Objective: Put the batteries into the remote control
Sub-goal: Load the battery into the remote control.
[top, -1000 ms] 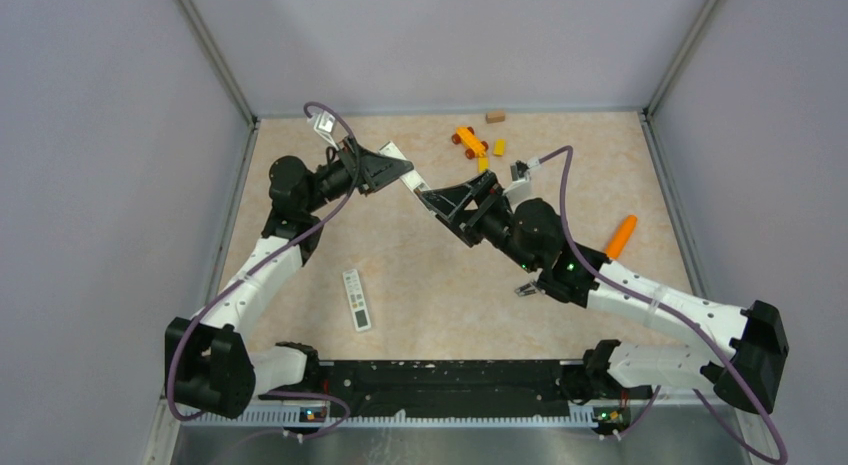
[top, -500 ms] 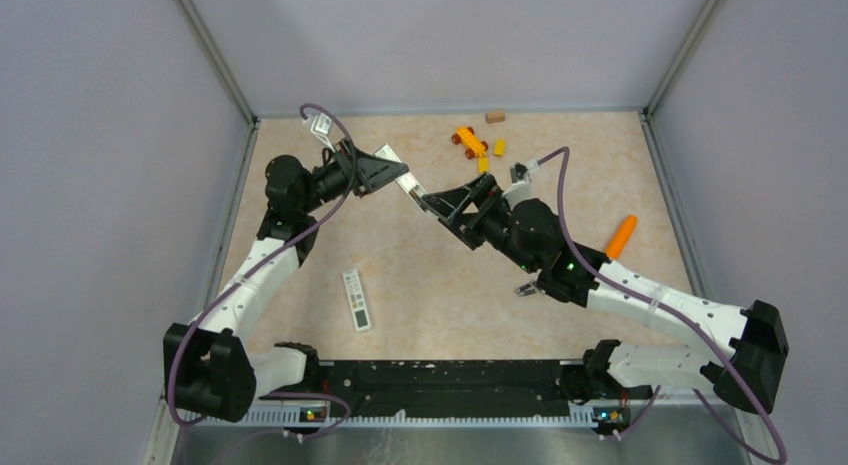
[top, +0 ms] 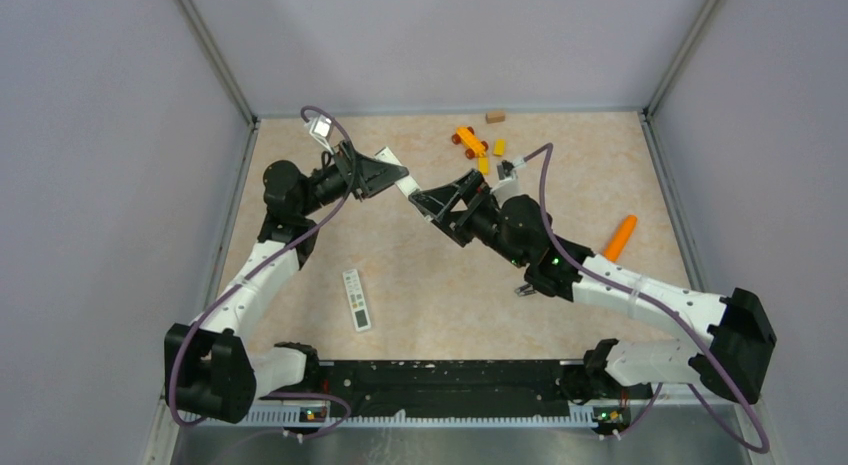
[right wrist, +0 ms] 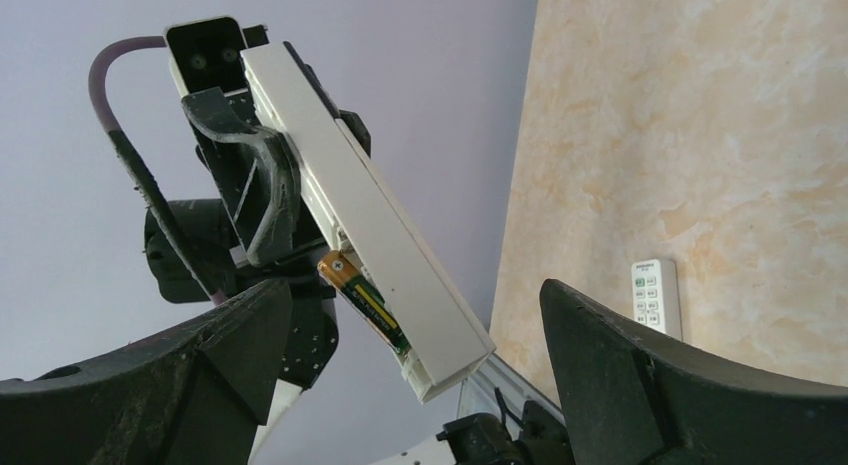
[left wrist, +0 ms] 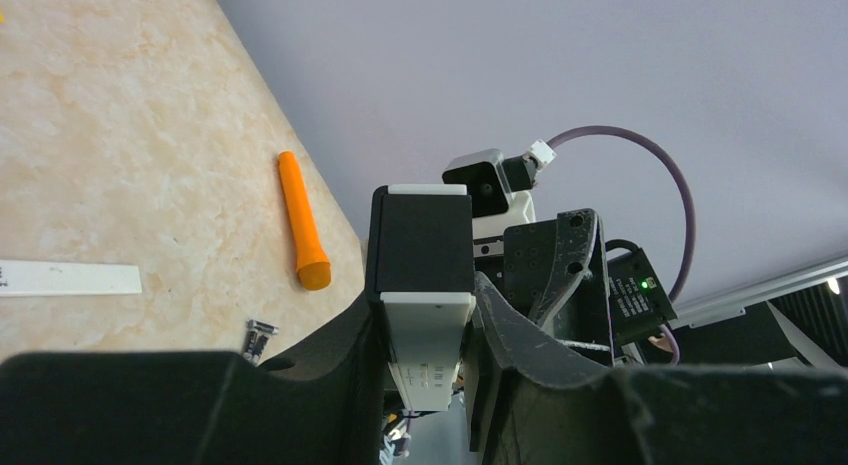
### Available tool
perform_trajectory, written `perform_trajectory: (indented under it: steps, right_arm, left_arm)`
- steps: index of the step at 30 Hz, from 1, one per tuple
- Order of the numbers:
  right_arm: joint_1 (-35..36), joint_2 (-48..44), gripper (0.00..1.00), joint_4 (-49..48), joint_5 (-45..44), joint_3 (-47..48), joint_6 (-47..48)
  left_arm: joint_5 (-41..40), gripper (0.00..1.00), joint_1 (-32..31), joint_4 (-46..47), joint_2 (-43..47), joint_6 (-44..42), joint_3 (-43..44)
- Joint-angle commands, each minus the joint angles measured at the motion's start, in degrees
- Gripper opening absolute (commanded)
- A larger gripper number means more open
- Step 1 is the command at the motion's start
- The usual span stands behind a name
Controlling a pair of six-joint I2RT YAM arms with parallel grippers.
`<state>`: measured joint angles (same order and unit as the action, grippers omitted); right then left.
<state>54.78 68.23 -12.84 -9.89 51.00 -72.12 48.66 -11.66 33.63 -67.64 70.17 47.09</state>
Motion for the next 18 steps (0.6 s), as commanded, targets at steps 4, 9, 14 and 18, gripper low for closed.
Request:
perform_trajectory:
  steps: [4,9,14,18]
  right_arm:
    - [-1.5,1.1,0.96,-6.2,1.5,2.7,-1.1]
    - [-1.9,2.8,0.94,-5.9,3.5,4.0,-1.4]
    - [-2.2,3.6,0.9,-5.2,4.3,4.4,-1.7]
    - [-2.3,3.6,0.84,-4.5,4.5,4.4,-2.4]
  left_arm:
    - [1.8,0.0,0.2,5.8,0.6,1.5,-0.3]
    - [2.8,0.0,0.2,5.9,0.6,1.1,-0.5]
    - [3.4,0.0,0.2,5.9,0.6,0.9,-0.4]
    - [3.7,0.0,0.2,5.9,0.6,0.8,-0.3]
